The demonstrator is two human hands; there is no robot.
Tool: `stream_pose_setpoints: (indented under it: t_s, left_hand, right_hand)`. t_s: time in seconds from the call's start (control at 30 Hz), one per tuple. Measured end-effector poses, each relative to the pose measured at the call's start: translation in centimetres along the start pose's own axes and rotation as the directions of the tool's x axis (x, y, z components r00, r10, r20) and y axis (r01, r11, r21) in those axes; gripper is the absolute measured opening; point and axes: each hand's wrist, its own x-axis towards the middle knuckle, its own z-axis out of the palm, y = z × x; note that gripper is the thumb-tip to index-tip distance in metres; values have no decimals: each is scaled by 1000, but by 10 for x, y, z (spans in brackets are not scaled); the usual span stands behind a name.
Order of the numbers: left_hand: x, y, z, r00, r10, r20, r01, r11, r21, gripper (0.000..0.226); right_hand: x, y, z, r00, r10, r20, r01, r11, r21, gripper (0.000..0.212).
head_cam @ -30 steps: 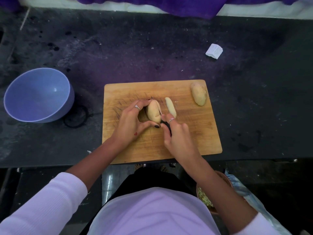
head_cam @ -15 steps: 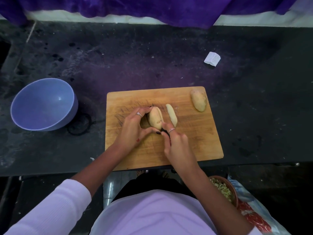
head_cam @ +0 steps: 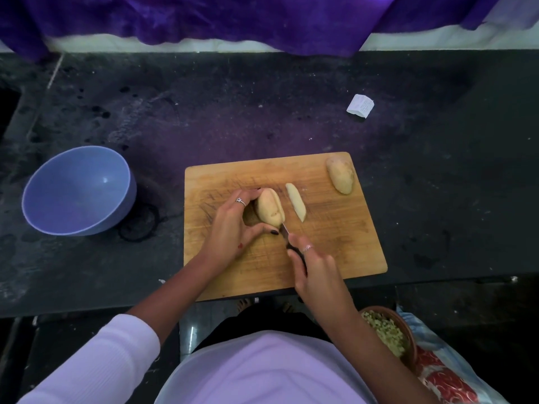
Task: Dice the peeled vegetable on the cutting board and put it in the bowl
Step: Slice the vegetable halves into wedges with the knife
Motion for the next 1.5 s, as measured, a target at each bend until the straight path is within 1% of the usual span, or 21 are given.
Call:
stream_pose_setpoints:
  t_s: [0.13, 0.23, 0.33, 0.43, 0.5, 0.57, 0.63, 0.7, 0.8, 0.87, 0.97, 1.07, 1.13, 1.23, 1.33, 1.5]
  left_hand:
    - [-1, 0, 1, 1000, 8, -2, -8, 1000, 28, 71]
    - [-1, 0, 0, 1000, 18, -4, -18, 999, 33, 70]
    - [-1, 0, 0, 1000, 24, 5, -24, 999, 34, 71]
    - [-1, -1, 0, 1000, 27, 11, -28, 999, 34, 71]
    - [-1, -2, -1, 1000, 19, 20, -20, 999, 32, 73]
    - [-1, -1, -2, 1000, 12, 27, -13, 999, 29, 74]
    - [-1, -2, -1, 1000, 11, 25, -12, 999, 30, 73]
    - [-2, -2, -1, 1000, 12, 15, -12, 999, 38, 73]
    - [-3, -1, -1, 1000, 8, 22, -9, 999, 44, 73]
    - [-3, -1, -1, 1000, 5, 27, -6, 999, 43, 73]
    - [-3, -1, -1, 1000, 3, 30, -4, 999, 39, 75]
    - [-2, -1, -1, 1000, -4, 27, 2, 999, 45, 77]
    - [-2, -1, -1, 1000, -6, 28, 5, 999, 41, 77]
    - [-2, 0, -2, 1000, -5, 29, 4, 999, 33, 76]
    - [-2, 0, -2, 999, -4, 32, 3, 1000, 26, 75]
    - [-3, 1, -2, 999, -13, 48, 11, 999, 48, 76]
  right_hand:
    - [14, 1, 5, 999, -38, 5, 38, 997, -62, 28]
    - [27, -7, 10, 1000, -21, 0, 21, 997, -77, 28]
    - [12, -5, 4, 1000, 28, 10, -28, 997, -72, 30]
    - [-15, -1, -3, 1000, 23, 3, -22, 994, -110, 28]
    - [-20, 3, -4, 1000, 5, 14, -2, 976, -218, 32]
    - [-17, 5, -3, 999, -12, 45, 28, 927, -374, 43]
    - [-12, 3, -2, 999, -23, 36, 37, 891, -452, 54]
    - [-8, -1, -1, 999, -21, 32, 34, 882, -471, 59]
    - [-1, -2, 0, 999, -41, 4, 37, 861, -506, 59]
    - [1, -5, -2, 999, -31, 10, 32, 857, -514, 60]
    - [9, -8, -6, 999, -41, 33, 52, 858, -511, 57]
    - [16, -11, -8, 999, -50, 12, 49, 844, -534, 56]
    - [20, -9, -8, 999, -48, -3, 40, 852, -521, 57]
    - [20, -4, -11, 999, -3, -35, -13, 898, -439, 48]
    - [12, -1, -19, 997, 56, -58, -69, 962, -264, 36]
    - [2, -11, -22, 995, 80, -65, -81, 997, -10, 34]
